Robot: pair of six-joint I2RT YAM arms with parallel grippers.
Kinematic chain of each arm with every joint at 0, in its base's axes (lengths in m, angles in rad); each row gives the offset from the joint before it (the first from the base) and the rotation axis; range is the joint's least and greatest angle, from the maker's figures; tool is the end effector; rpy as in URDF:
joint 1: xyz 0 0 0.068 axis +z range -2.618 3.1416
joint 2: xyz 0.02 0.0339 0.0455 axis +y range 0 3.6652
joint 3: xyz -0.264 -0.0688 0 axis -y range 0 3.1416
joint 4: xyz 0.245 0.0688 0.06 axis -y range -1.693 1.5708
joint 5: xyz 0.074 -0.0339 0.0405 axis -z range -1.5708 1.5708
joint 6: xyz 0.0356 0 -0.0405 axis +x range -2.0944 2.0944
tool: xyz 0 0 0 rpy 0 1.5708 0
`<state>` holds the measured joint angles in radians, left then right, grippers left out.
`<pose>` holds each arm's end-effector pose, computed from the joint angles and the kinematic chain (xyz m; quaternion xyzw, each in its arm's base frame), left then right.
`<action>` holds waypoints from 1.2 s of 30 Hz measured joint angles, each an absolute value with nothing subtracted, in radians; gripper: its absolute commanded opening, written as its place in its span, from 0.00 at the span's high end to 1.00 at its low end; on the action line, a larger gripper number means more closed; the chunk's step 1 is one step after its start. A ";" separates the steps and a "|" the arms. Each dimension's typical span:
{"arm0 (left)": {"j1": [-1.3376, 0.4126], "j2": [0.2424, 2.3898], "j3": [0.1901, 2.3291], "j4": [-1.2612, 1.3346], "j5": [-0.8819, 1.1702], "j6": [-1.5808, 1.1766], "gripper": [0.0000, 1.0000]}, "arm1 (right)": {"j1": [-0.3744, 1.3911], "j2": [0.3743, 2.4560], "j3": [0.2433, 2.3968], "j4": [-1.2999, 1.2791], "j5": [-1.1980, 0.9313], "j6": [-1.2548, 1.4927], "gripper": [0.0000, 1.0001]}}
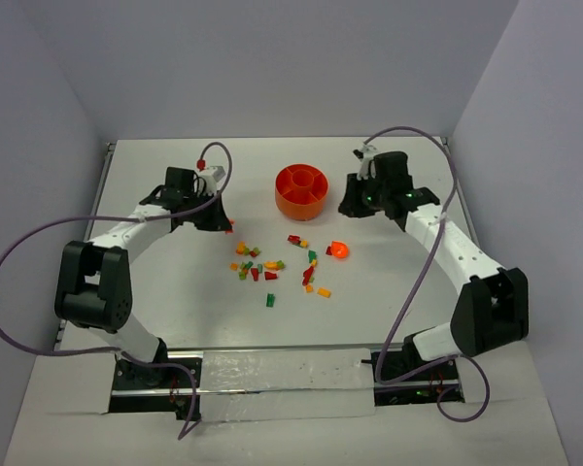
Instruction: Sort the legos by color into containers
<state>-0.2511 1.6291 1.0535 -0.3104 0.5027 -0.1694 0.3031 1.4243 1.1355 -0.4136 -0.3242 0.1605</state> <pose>0.3252 -0.1011 0.2125 0.1207 0.9082 -0.2970 0.2691 0.2979 0.1050 0.2928 -0.1315 0.8882 0.2379 0.3704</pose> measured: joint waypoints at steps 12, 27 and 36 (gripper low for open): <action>-0.226 1.655 1.037 -0.384 0.178 0.055 1.00 | 0.240 1.562 0.996 -0.531 -0.187 -0.129 1.00; -0.226 1.665 1.005 -0.432 0.189 0.141 0.37 | 0.240 1.620 0.991 -0.553 -0.175 -0.177 0.35; -0.228 1.569 1.005 -0.472 0.370 0.190 0.36 | 0.296 1.418 0.991 -0.619 -0.319 -0.234 0.36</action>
